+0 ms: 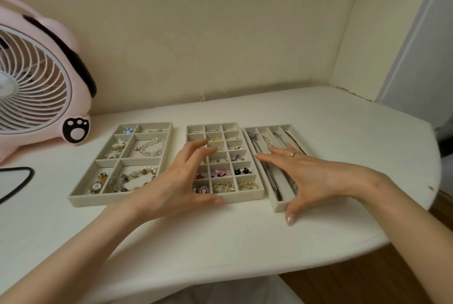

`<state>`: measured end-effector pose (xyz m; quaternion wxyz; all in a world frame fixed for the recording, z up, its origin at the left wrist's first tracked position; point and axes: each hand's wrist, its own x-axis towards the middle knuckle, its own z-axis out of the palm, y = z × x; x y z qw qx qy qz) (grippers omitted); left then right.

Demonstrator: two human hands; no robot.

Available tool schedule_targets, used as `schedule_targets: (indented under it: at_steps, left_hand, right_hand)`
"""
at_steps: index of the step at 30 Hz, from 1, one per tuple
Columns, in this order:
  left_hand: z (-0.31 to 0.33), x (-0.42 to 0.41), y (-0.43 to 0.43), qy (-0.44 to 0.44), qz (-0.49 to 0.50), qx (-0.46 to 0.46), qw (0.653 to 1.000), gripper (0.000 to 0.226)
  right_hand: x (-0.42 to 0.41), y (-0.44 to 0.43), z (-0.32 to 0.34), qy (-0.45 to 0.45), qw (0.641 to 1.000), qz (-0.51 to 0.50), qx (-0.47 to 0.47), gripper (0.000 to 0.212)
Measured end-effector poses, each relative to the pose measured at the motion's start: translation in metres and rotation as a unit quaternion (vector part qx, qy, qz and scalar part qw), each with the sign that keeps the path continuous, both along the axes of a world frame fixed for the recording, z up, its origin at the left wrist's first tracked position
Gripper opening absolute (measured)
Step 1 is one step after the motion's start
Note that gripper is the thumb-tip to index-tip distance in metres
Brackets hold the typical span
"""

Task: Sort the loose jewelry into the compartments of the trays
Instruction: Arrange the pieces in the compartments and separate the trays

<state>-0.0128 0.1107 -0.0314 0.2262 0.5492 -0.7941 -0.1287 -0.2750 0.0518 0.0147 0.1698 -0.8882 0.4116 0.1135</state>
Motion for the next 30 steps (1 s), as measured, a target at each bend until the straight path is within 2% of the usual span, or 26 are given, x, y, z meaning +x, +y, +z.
schedule_targets:
  at_steps: [12,21,26,30]
  left_hand:
    - [0.002,-0.007,-0.007,0.006,-0.008,-0.008,1.000,0.094]
    - [0.006,-0.004,-0.017,0.021,-0.011,-0.012,1.000,0.098]
    - [0.029,0.028,-0.015,0.042,0.092,-0.096,0.990,0.079]
    - [0.031,0.060,-0.012,0.020,0.226,-0.088,0.970,0.061]
  right_hand:
    - [0.016,-0.025,0.003,-0.011,1.000,-0.002,-0.016,0.126]
    - [0.018,-0.033,0.002,-0.018,0.999,0.015,-0.038,0.117]
    - [0.043,-0.025,0.014,-0.082,0.993,0.050,-0.064,0.095]
    - [0.090,-0.018,0.014,-0.181,0.978,0.070,-0.079,0.070]
